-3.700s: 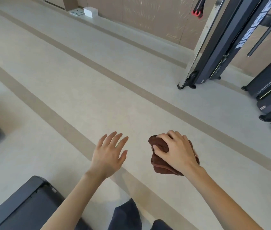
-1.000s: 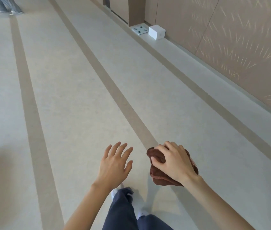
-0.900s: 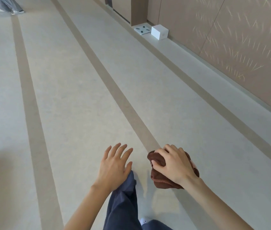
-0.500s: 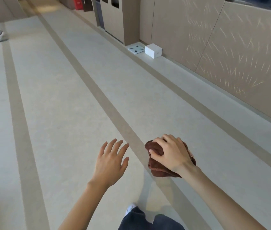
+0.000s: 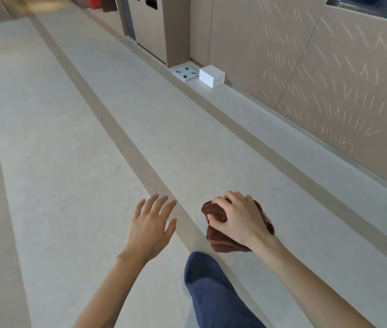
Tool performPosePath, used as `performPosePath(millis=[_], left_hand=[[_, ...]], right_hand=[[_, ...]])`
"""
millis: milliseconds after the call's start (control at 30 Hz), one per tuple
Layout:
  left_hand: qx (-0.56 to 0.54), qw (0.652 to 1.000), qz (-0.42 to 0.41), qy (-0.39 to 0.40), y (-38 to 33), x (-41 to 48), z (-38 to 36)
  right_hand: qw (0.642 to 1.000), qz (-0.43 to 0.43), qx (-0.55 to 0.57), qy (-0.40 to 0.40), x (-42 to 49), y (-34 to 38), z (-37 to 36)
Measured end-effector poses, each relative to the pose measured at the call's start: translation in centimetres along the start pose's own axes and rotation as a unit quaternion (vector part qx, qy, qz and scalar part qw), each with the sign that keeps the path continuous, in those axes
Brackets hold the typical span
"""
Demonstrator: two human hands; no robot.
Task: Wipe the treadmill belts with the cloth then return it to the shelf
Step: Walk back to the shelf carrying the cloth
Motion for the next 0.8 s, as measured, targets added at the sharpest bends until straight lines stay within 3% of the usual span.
performPosePath(millis=[400,633,800], left_hand=[[-0.009,1.0,0.005,-0.013,5.0,22.6,-1.4],[-0.019,1.0,0.018,0.011,10.5,29.7,-3.9],[-0.017,0.999,0.029,0.003,18.4,36.0,-5.0]], right_hand=[[1.0,-0.004,-0.004,-0.031,24.1,-6.0,0.6],[1.0,0.009,-0.005,0.01,32.3,-5.5,-4.7],[1.0,0.012,0.005,0.018,41.6,-3.0,-9.1]])
Point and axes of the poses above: each hand's wrist, its own x-axis towards the middle knuckle, its own z-axis out of the back of the hand, y = z × x, the point moved 7 cm from there along x, towards the middle knuckle, and after that the axes turned 11 degrees about -y, right-handed, at the moved point
